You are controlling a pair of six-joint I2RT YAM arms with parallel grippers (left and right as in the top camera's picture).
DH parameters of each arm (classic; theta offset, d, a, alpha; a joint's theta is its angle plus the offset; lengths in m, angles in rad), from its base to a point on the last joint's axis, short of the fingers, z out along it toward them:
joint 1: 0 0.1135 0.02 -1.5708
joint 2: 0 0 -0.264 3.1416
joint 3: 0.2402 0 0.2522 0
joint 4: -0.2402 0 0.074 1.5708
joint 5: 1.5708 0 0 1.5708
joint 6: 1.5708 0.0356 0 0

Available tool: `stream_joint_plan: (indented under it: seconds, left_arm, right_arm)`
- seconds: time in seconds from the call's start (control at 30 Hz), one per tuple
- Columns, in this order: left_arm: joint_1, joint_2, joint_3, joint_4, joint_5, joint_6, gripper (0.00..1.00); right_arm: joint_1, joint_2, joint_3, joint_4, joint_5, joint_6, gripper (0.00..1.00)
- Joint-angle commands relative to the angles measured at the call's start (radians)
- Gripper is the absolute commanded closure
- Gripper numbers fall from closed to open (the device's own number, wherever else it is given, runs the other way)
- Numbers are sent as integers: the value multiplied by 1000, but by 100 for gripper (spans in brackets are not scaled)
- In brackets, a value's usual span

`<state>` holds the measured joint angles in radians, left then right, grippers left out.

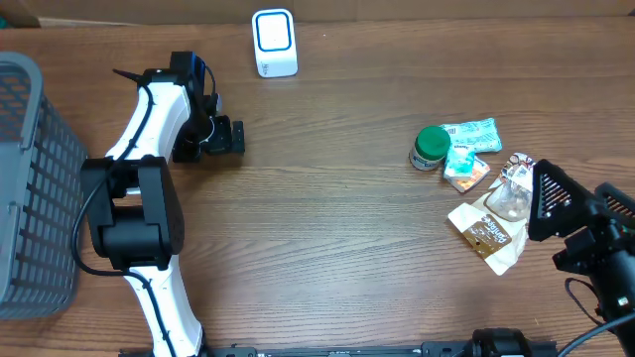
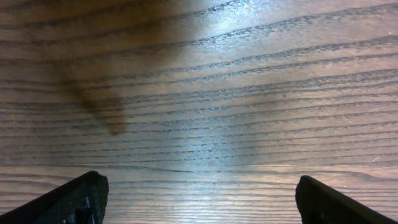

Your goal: Scan the item barcode

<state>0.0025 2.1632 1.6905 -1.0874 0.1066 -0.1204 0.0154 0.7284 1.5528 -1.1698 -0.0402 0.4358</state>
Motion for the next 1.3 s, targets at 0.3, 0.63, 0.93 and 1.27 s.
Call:
stream_joint_plan:
  seconds: [0.3, 0.63, 0.93, 1.27]
  left_arm:
    - [3, -39, 19, 0, -6, 9, 0]
    - [3, -39, 19, 0, -6, 9, 0]
    - [3, -39, 19, 0, -6, 9, 0]
    - [3, -39, 19, 0, -6, 9, 0]
  right_arm:
    - [4, -1, -122, 116, 65, -52, 0]
    - [4, -134, -726, 823, 18, -51, 0]
    - [-8, -406, -1205, 1212, 22, -51, 0]
    - [-11, -664, -1500, 1273, 32, -51, 0]
